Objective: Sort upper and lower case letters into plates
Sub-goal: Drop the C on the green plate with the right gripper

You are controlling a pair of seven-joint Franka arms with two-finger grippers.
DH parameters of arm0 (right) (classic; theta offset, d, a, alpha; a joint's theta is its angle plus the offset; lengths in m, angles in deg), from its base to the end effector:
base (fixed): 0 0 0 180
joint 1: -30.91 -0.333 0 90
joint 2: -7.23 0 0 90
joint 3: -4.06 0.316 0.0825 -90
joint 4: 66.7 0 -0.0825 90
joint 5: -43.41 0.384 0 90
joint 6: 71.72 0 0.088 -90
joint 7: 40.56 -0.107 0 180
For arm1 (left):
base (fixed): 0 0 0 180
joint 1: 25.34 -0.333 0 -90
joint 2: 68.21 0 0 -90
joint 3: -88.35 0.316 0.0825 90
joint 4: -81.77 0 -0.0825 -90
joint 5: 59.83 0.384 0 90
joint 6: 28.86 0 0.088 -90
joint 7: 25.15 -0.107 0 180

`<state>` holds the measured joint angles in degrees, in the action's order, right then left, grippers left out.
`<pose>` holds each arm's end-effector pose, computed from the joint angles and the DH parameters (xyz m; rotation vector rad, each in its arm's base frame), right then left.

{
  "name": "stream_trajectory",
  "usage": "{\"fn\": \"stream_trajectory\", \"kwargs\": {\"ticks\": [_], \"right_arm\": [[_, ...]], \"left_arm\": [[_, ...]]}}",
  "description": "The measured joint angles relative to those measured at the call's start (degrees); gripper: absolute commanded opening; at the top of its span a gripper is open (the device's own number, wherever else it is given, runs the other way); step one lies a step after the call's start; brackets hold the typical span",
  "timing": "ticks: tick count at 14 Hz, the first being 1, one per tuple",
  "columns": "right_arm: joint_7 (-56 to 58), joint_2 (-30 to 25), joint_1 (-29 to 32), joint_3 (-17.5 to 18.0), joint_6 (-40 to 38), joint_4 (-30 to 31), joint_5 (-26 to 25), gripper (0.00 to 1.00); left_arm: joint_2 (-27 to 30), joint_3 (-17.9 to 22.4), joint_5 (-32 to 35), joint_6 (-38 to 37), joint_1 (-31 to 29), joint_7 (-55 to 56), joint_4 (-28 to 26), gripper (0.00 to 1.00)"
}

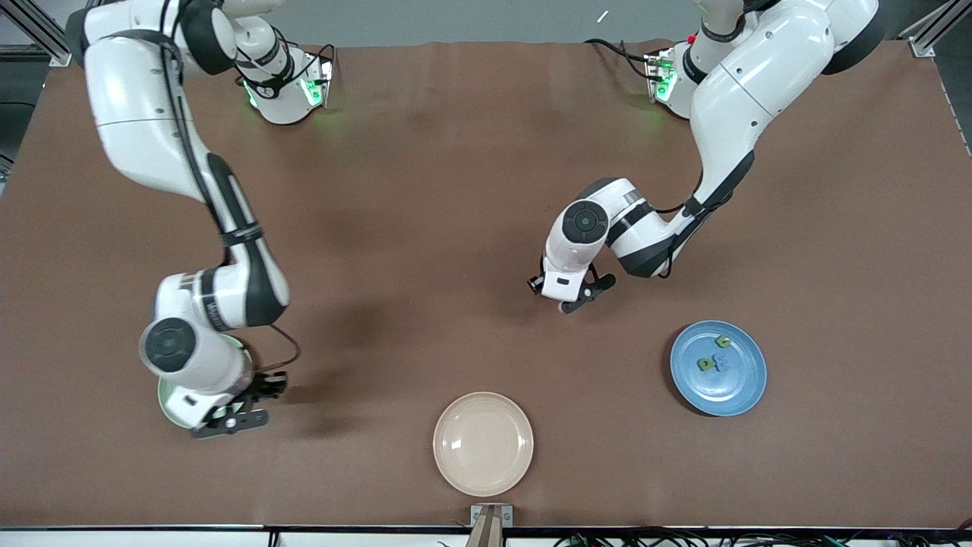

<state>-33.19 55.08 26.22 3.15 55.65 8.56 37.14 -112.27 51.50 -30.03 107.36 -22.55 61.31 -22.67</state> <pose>0.7506 0.0490 0.2433 3.0101 0.3989 0.1080 0.5115 -0.3849 0.1779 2.9872 0.8611 -0.1237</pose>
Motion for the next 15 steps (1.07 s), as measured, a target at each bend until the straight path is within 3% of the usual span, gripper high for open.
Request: {"fn": "stream_trajectory", "kwargs": {"ticks": [4,5,6,7,8,10,12,15], "right_arm": [[13.8,0.0,9.0,0.1,-0.2,0.5,0.0,0.08],[16.2,0.1,10.4,0.2,-0.4,0.8,0.0,0.19],[18.0,0.2,11.6,0.3,-0.5,1.4,0.1,0.50],[19.1,0.3,12.4,0.3,-0.5,2.0,0.1,0.69],[19.4,0.5,12.9,0.3,-0.4,2.5,0.1,0.76],[19.6,0.8,13.0,0.6,-0.4,2.8,0.1,1.00],[19.7,0.7,12.7,1.2,-0.2,2.6,0.1,1.00],[20.4,-1.9,12.1,2.1,-0.1,1.4,0.1,1.00]], "left_arm": [[-0.2,0.0,0.0,0.1,0.0,0.0,0.2,0.53],[-0.4,0.1,0.0,0.1,0.0,0.0,0.2,0.46],[-0.5,0.1,0.0,0.1,0.0,0.0,0.3,0.40],[-0.6,0.2,0.0,0.2,0.0,0.0,0.3,0.35],[-0.6,0.1,0.0,0.2,0.0,0.0,0.5,0.27],[-0.6,0.2,0.0,0.2,0.0,0.0,0.6,0.09],[-0.7,0.2,0.0,0.2,0.0,0.0,0.9,0.01],[-0.7,0.5,0.1,-0.2,-0.1,-0.5,2.5,0.00]]}}
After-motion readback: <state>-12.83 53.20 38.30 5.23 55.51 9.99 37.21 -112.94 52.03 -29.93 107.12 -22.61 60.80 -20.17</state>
